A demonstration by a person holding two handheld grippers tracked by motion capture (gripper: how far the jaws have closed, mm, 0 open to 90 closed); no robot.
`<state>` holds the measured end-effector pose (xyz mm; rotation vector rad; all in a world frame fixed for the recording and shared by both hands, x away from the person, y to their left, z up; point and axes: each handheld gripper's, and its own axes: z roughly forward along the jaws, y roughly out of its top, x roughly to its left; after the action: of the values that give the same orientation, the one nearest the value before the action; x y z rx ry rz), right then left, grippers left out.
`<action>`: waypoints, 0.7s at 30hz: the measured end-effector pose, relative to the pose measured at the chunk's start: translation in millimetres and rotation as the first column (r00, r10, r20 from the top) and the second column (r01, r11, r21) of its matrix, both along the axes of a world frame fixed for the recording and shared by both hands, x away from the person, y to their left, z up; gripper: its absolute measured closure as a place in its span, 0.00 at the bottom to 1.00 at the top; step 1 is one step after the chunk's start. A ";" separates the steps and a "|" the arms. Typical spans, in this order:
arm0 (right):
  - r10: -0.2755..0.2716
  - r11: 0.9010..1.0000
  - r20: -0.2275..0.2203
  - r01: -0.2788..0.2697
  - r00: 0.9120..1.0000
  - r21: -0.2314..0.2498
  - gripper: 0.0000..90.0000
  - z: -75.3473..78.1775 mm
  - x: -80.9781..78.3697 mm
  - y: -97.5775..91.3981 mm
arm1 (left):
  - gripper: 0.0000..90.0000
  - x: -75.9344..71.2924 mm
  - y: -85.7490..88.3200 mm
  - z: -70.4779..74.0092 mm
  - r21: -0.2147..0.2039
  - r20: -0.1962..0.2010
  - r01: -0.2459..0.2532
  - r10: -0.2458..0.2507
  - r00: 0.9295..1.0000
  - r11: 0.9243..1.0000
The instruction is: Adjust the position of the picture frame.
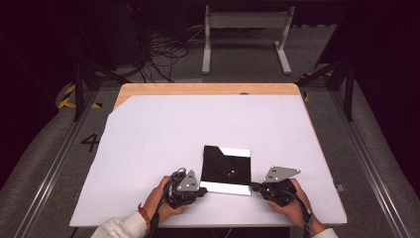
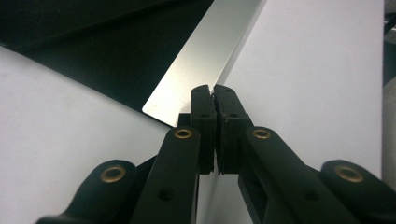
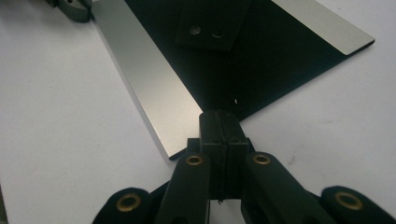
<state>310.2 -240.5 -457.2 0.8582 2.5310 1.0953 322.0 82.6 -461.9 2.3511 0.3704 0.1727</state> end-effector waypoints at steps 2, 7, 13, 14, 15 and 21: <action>0.009 1.000 -0.002 -0.009 1.000 -0.001 1.00 0.1 -0.2 2.4 | 0.98 2.8 2.5 0.0 -0.002 0.003 -0.008 0.008 1.000 1.000; 0.030 0.999 0.006 -0.030 1.000 -0.019 1.00 0.9 -0.8 7.9 | 0.99 7.5 5.7 -0.3 -0.009 0.001 -0.022 0.022 1.000 1.000; 0.016 1.000 0.066 -0.014 0.998 -0.021 1.00 13.3 8.0 1.9 | 0.99 6.3 5.6 -0.7 -0.010 0.006 -0.031 0.031 1.000 0.999; 0.001 1.000 0.074 -0.001 0.997 -0.003 1.00 17.0 11.2 -1.7 | 0.99 6.2 5.3 -0.4 -0.003 0.009 -0.029 0.029 1.000 1.000; -0.015 1.000 0.081 0.014 0.997 0.008 1.00 19.8 14.6 -5.0 | 0.99 6.6 5.2 -0.3 -0.004 0.007 -0.027 0.027 1.000 1.000; -0.071 0.997 0.115 0.071 0.991 0.003 1.00 23.7 35.6 -13.7 | 1.00 5.5 5.0 -0.7 -0.004 0.012 -0.030 0.030 0.999 1.000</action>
<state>345.8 -254.2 -433.5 0.8519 2.3886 1.0890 327.5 87.7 -462.6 2.3410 0.4000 0.2000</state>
